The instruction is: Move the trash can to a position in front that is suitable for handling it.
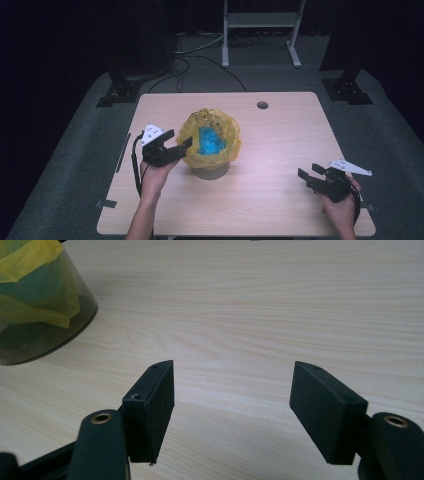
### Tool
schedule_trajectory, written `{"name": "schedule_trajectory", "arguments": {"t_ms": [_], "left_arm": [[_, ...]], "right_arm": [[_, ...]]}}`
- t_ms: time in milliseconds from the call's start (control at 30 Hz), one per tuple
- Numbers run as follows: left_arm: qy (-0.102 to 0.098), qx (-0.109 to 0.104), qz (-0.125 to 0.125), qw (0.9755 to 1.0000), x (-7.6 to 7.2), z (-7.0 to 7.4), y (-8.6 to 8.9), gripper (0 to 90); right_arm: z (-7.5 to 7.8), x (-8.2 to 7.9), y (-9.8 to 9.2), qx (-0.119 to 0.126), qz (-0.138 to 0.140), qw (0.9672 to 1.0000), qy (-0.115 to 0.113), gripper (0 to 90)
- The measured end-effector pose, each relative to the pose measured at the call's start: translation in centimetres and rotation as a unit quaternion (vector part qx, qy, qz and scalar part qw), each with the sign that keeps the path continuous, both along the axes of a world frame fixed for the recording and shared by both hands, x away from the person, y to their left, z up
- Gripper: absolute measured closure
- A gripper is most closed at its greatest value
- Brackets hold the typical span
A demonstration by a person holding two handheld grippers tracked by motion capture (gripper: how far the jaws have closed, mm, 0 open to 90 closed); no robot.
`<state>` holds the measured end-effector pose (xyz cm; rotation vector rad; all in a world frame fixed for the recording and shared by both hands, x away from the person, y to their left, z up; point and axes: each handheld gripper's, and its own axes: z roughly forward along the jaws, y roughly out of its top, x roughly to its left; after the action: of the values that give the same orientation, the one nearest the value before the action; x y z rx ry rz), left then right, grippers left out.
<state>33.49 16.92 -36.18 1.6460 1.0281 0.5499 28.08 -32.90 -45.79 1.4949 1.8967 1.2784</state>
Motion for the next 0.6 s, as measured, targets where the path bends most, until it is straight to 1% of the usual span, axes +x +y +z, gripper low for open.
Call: {"name": "schedule_trajectory", "arguments": {"t_ms": [67, 133, 200, 233, 267, 300, 367, 400, 467, 533, 600], "left_arm": [[-0.004, 0.008, -0.004, 1.0, 0.3, 0.1, 0.0, 25.6], [-0.008, 0.016, -0.014, 0.9997, 0.6, 0.3, -0.2, 31.0], [-0.013, 0.027, -0.021, 0.9993, 0.9, 0.4, -0.5, 32.6], [-0.019, 0.034, -0.025, 0.9989, 0.9, 0.4, -0.6, 35.5], [-0.025, 0.046, -0.028, 0.9983, 1.0, 0.4, -0.8, 39.3], [-0.029, 0.055, -0.029, 0.9976, 1.1, 0.4, -1.0, 41.1], [-0.033, 0.072, -0.03, 0.9964, 1.2, 0.4, -1.2, 45.3], [-0.033, 0.076, -0.031, 0.996, 1.2, 0.4, -1.3, 47.9], [-0.032, 0.079, -0.03, 0.9959, 1.4, 0.4, -1.4, 53.0], [-0.03, 0.068, -0.03, 0.9968, 1.6, 0.3, -1.4, 55.6], [-0.03, 0.068, -0.03, 0.9968, 1.7, 0.3, -1.4, 57.6]], "right_arm": [[0.0, 0.1, 0.0, 0.001, 0.001, 1.0, 0.0, 33.8], [-0.1, 0.1, 0.1, 0.0, 0.003, 1.0, 0.001, 33.8], [-0.1, 0.2, 0.2, -0.002, 0.006, 1.0, 0.004, 33.8], [-0.2, 0.2, 0.3, -0.003, 0.008, 1.0, 0.004, 33.8], [-0.1, 0.2, 0.3, -0.004, 0.008, 1.0, 0.002, 33.8], [-0.1, 0.2, 0.3, -0.004, 0.008, 1.0, 0.003, 33.8], [0.0, 0.3, 0.3, -0.004, 0.007, 1.0, 0.001, 33.8], [0.0, 0.3, 0.3, -0.002, 0.006, 1.0, 0.0, 33.8], [0.1, 0.2, 0.2, 0.001, 0.006, 1.0, -0.001, 33.8], [0.1, 0.2, 0.1, 0.0, 0.004, 1.0, -0.002, 33.8], [0.2, 0.2, 0.0, 0.001, 0.003, 1.0, -0.003, 33.8]]}}
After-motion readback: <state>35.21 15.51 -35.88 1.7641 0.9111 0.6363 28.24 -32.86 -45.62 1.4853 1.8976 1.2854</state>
